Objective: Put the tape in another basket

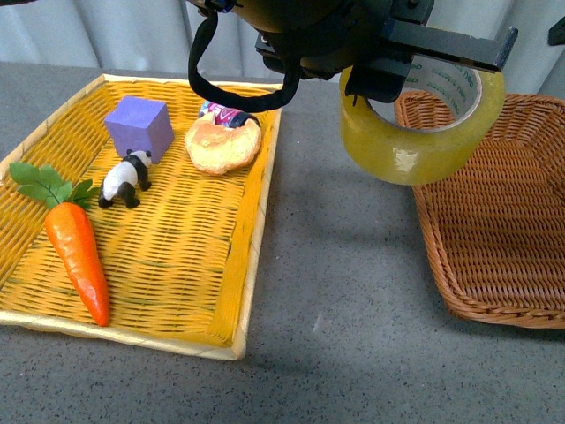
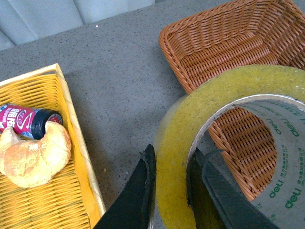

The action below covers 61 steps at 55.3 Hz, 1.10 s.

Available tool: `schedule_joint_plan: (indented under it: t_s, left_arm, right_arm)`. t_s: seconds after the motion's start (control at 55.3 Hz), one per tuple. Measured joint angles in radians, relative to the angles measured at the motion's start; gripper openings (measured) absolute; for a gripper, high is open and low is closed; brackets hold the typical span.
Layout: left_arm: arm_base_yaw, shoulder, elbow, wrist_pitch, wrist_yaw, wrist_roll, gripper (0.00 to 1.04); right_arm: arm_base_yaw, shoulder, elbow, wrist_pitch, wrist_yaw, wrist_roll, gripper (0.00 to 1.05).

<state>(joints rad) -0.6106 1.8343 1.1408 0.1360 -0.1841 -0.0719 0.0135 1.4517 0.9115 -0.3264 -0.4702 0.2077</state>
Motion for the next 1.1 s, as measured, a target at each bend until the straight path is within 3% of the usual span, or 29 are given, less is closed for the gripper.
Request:
schedule_joint_plan:
  t_s: [0.398,0.904,1.103]
  left_arm:
    - [0.004,0.003,0.000,0.000,-0.010,0.008,0.16]
    - [0.004,0.004,0.000,0.000,-0.007,0.008,0.16]
    - [0.004,0.004,0.001,0.000,-0.006,0.008,0.16]
  right_arm:
    - [0.042,0.197,0.092,0.075,0.015,-0.008,0.96]
    - [0.080,0.323,0.204,0.065,0.034,-0.011,0.96]
    - [0.094,0.324,0.212,0.064,0.029,-0.010,0.67]
